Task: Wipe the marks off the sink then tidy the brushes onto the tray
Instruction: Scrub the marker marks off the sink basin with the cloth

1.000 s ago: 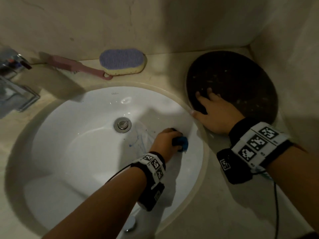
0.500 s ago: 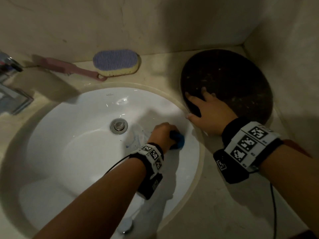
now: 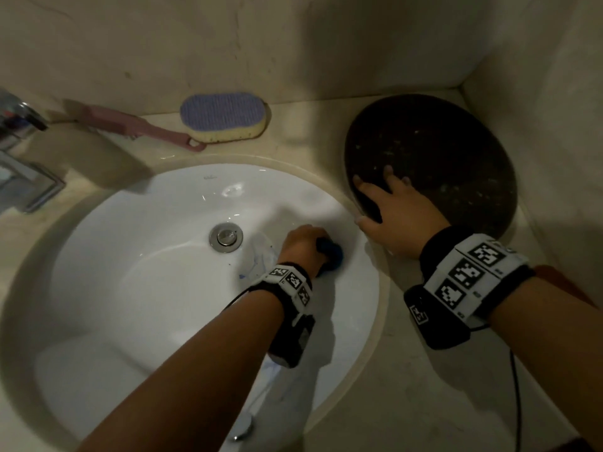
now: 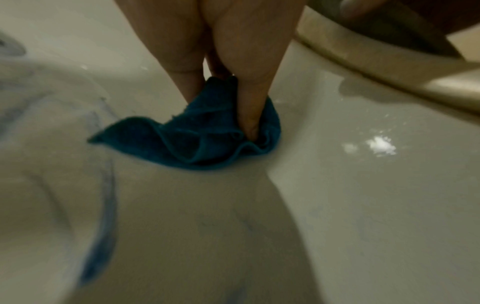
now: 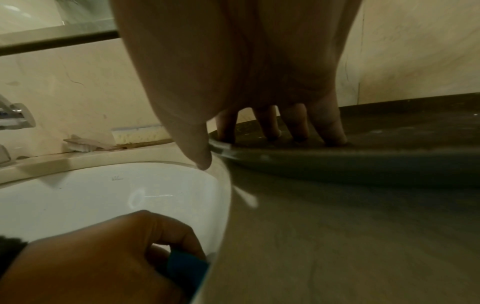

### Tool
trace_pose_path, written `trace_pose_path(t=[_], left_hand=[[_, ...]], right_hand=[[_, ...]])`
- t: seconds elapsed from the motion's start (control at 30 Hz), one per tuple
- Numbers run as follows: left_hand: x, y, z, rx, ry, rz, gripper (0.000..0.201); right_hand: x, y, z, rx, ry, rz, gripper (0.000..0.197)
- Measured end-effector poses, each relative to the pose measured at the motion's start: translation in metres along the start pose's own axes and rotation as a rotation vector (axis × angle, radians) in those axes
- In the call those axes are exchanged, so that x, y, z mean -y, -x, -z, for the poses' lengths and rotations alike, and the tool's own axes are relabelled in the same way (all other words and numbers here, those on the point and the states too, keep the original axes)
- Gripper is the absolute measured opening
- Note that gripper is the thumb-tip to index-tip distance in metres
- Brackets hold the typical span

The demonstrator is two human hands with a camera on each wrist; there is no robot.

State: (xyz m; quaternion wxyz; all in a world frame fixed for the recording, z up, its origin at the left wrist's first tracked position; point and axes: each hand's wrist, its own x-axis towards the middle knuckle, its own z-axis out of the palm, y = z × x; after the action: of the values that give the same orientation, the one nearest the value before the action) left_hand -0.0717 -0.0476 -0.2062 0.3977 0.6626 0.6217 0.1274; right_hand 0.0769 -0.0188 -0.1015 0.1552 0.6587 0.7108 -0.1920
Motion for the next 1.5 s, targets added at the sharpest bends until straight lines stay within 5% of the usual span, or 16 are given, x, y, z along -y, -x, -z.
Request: trace_pose_path(t=[0.07, 0.23, 0.53, 0.67, 0.77, 0.83, 0.9, 1.03, 1.3, 1.5], left_hand=[[0.001, 0.005, -0.005, 0.031, -0.006, -0.024, 0.030], [0.009, 0.037, -0.011, 0.396, -0.205, -0.194, 0.033], [0.008, 0.013, -0.001, 0.259, -0.205, -0.138, 0.031], [0.004, 0.037, -0.003, 0.463, -0.326, -0.210, 0.030], [0.016, 0.051, 0.002, 0.554, -0.331, -0.204, 0.029], [0.026, 0.052, 0.015, 0.478, -0.275, -0.165, 0.028], [0.036, 0.045, 0.033, 0.239, -0.127, -0.059, 0.031], [0.058, 0.013, 0.070, -0.176, 0.011, 0.171, 0.034], [0.067, -0.008, 0.045, 0.057, -0.155, 0.066, 0.025], [0.066, 0.000, 0.047, 0.212, -0.250, -0.041, 0.039]], right_hand=[[0.001, 0.001, 0.000, 0.000, 0.001, -0.008, 0.068], [0.004, 0.003, 0.004, 0.017, -0.007, -0.022, 0.068], [0.008, 0.005, 0.008, 0.038, -0.009, -0.043, 0.066], [0.010, 0.013, 0.013, 0.066, -0.127, -0.051, 0.077], [0.022, 0.018, 0.017, -0.069, -0.149, 0.007, 0.083], [0.036, 0.016, 0.020, -0.182, -0.021, 0.139, 0.077], [0.051, 0.007, 0.021, -0.213, 0.107, 0.251, 0.069], [0.067, -0.018, 0.012, -0.123, 0.317, 0.216, 0.066], [0.065, -0.022, 0.010, -0.069, 0.236, 0.245, 0.074], [0.063, -0.023, 0.010, -0.061, 0.242, 0.257, 0.080]])
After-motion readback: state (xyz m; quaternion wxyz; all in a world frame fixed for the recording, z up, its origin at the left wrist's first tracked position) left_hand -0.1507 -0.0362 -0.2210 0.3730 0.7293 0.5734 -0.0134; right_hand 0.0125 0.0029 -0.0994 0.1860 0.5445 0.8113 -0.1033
